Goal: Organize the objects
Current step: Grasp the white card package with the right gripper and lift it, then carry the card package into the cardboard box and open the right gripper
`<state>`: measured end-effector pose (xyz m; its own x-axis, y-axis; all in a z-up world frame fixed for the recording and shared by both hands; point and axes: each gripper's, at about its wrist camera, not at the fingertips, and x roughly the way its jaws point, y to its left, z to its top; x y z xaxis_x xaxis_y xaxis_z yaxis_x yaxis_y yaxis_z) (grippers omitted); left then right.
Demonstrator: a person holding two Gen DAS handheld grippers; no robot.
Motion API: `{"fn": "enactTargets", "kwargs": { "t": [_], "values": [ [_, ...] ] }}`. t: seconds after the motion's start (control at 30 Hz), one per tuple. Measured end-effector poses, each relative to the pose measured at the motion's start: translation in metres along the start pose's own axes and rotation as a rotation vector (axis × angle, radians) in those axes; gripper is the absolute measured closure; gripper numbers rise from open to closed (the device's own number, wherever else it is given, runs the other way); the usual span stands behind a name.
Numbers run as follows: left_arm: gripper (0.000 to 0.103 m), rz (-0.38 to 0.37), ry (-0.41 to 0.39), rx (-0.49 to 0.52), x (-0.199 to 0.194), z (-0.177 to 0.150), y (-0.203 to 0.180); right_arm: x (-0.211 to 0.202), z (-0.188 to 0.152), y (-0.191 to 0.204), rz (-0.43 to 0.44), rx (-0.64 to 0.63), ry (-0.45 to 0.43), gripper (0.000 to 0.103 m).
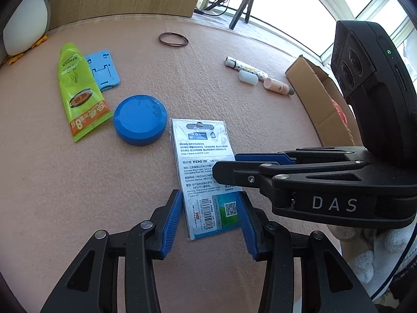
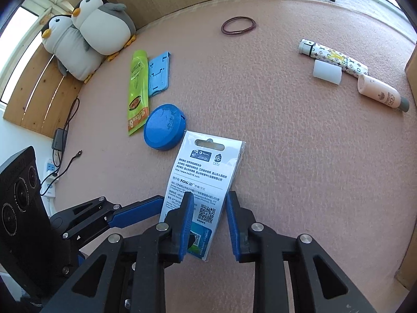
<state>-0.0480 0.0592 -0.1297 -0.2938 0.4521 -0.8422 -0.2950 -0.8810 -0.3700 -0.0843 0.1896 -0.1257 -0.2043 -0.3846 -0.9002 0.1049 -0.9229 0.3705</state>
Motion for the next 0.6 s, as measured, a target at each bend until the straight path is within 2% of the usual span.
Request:
{"fn": "enactTargets", "kwargs": {
  "t": [0.37,0.6],
  "values": [
    [0.06,-0.021,-0.02,-0.011,-0.003,0.003,-0.007,-0.009,-0.003,-0.006,0.003,0.003,-0.024,0.08],
    [0.061,-0.031,-0.047,0.022,-0.012,0.015,-0.028,-0.036,-0.003,-0.016,0.006,0.021,-0.078,0.08]
  ]
}}
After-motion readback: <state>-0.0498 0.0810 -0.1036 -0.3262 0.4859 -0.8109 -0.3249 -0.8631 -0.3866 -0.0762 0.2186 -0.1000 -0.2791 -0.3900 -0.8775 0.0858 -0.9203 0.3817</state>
